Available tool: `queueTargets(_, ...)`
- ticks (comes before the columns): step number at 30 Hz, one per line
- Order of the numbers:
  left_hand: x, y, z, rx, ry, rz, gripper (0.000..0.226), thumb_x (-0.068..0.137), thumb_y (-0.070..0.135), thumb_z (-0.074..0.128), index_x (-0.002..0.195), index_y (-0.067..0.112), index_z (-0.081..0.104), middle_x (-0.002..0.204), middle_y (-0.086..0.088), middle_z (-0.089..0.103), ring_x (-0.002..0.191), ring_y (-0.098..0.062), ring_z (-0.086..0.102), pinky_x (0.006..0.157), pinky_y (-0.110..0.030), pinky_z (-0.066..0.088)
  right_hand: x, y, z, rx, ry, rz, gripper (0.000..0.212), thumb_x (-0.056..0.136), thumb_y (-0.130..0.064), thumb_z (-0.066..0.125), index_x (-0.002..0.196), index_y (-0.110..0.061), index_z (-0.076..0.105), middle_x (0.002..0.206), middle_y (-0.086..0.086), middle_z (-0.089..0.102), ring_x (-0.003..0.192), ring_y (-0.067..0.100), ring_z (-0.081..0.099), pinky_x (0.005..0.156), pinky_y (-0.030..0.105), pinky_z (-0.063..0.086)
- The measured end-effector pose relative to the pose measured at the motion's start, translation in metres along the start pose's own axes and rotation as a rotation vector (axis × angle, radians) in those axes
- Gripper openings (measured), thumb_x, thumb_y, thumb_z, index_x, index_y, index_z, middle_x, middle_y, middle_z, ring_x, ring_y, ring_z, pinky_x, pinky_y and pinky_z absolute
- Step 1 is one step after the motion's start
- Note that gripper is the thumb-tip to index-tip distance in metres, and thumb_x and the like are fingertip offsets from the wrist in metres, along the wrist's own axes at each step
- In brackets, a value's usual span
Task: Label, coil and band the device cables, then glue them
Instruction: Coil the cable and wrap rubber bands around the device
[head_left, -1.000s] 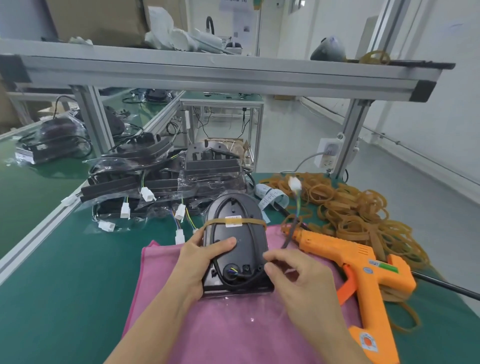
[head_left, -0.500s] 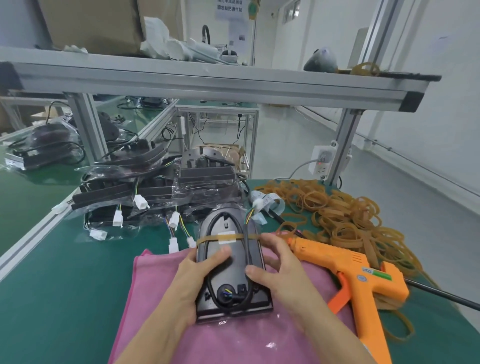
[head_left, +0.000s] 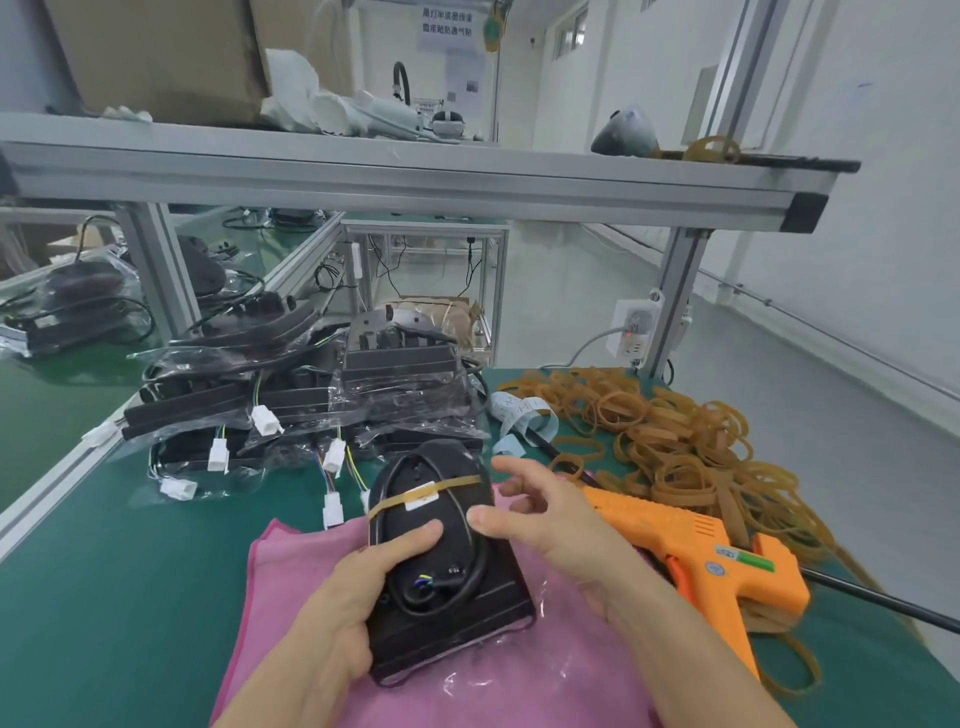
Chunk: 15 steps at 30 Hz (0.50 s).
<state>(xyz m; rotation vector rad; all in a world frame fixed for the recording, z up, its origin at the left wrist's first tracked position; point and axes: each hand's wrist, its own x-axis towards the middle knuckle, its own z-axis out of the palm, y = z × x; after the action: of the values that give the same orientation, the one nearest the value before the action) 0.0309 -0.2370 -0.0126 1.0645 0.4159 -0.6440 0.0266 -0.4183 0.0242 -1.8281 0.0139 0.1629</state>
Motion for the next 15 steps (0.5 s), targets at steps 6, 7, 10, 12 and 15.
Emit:
queueTargets(6, -0.001, 0.003, -0.002, -0.043, 0.003, -0.037, 0.037, 0.046, 0.017, 0.084, 0.077, -0.003, 0.078, 0.093, -0.026, 0.072, 0.063, -0.037, 0.071, 0.053, -0.047, 0.059, 0.036, -0.004, -0.049, -0.372, 0.286, -0.105, 0.026, 0.092, -0.013, 0.06, 0.116, -0.018, 0.067, 0.125, 0.003, 0.064, 0.106, 0.011, 0.061, 0.093, 0.029, 0.049)
queueTargets(7, -0.001, 0.003, -0.002, -0.05, 0.001, -0.041, 0.037, 0.047, 0.017, 0.083, 0.078, -0.003, 0.078, 0.094, -0.026, 0.072, 0.064, -0.037, 0.071, 0.054, -0.048, 0.059, 0.044, 0.0, -0.057, -0.635, 0.302, -0.078, 0.029, 0.093, -0.011, 0.057, 0.119, -0.015, 0.066, 0.129, 0.005, 0.061, 0.113, 0.018, 0.058, 0.099, 0.035, 0.046)
queueTargets(10, -0.001, 0.003, -0.001, -0.066, -0.002, -0.043, 0.035, 0.05, 0.015, 0.082, 0.08, -0.004, 0.077, 0.094, -0.027, 0.072, 0.064, -0.038, 0.071, 0.053, -0.048, 0.059, 0.06, 0.015, -0.069, -1.232, 0.206, -0.039, 0.024, 0.094, -0.036, 0.057, 0.11, -0.022, 0.07, 0.119, 0.004, 0.059, 0.109, 0.025, 0.055, 0.092, 0.034, 0.045)
queueTargets(12, -0.003, 0.003, 0.0, -0.068, -0.006, -0.043, 0.033, 0.049, 0.014, 0.082, 0.076, -0.004, 0.077, 0.092, -0.027, 0.072, 0.062, -0.038, 0.071, 0.048, -0.045, 0.057, 0.07, 0.02, -0.07, -1.34, 0.179, -0.065, 0.022, 0.095, -0.039, 0.055, 0.104, -0.026, 0.071, 0.114, 0.003, 0.059, 0.105, 0.024, 0.056, 0.085, 0.032, 0.041)
queueTargets(15, -0.003, 0.002, 0.002, -0.066, 0.003, -0.033, 0.036, 0.05, 0.013, 0.082, 0.081, -0.005, 0.077, 0.092, -0.027, 0.072, 0.062, -0.038, 0.071, 0.047, -0.044, 0.056, 0.085, 0.018, -0.076, -1.459, 0.127, -0.101, 0.029, 0.094, -0.048, 0.056, 0.106, -0.027, 0.072, 0.113, 0.001, 0.06, 0.107, 0.023, 0.055, 0.083, 0.032, 0.039)
